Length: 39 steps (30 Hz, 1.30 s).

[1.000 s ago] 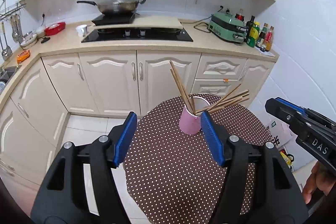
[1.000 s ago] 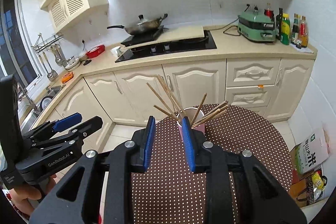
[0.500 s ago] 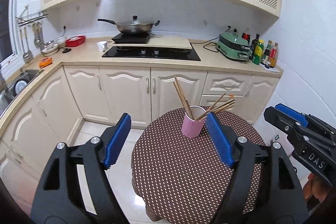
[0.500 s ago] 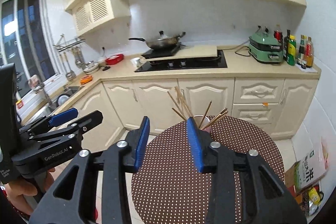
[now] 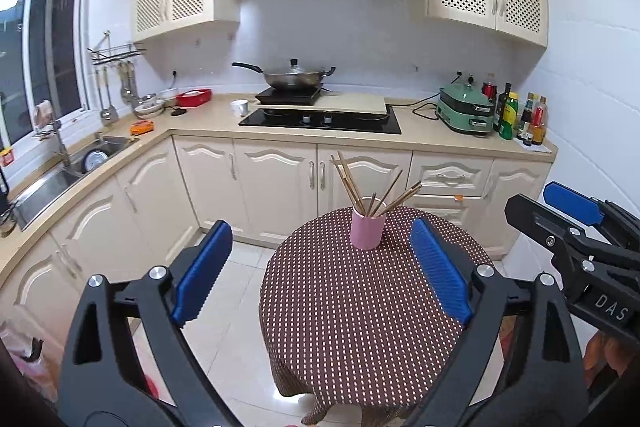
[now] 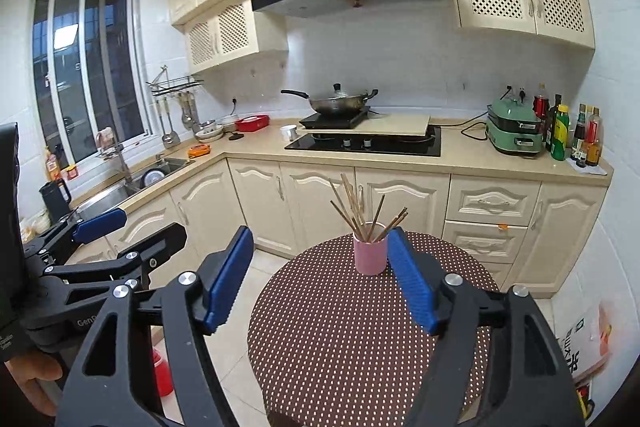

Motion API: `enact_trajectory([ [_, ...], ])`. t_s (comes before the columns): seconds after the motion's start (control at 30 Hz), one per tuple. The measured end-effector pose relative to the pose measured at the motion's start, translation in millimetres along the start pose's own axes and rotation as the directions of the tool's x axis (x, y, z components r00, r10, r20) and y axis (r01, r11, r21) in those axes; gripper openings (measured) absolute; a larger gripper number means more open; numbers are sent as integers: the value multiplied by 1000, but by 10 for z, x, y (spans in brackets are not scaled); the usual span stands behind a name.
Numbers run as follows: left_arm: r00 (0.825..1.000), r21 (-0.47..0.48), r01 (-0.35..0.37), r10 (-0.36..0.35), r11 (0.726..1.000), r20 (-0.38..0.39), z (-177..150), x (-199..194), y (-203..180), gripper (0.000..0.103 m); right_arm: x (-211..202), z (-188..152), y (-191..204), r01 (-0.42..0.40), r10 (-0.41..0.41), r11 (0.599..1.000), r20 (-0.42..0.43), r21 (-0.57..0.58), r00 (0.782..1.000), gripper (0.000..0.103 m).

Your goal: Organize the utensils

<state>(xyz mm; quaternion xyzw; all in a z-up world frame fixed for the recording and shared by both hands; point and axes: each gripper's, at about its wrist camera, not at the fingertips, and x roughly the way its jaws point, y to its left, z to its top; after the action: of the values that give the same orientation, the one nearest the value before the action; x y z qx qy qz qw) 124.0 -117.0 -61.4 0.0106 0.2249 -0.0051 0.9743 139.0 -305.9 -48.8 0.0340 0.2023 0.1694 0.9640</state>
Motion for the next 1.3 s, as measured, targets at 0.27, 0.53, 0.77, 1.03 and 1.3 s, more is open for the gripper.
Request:
enact_trajectory([
  [0.27,996,-21,-52,54,998,65,-85,-583,-101,93,-388,-76,44,-23,24,999,34,-24,999,73],
  [0.53,994,-8,-76,76,997,80,-189,-900,-169,94,-663,-181,107,-33,34,999,52,-28,998,76],
  [0.77,992,-2,-84,84,996,97,-216,-1032,-152,95,-749,-199,144,-34,36,999,63,-27,997,78],
  [1.03,990,2,-83,83,997,115,-203,-1067,-182,95,-799,-211,169,-24,26,999,78,-29,997,79],
  [1.3,989,1,-81,81,997,123,-176,-1081,-153,95,-825,-209,208,-21,24,999,90,-26,996,79],
])
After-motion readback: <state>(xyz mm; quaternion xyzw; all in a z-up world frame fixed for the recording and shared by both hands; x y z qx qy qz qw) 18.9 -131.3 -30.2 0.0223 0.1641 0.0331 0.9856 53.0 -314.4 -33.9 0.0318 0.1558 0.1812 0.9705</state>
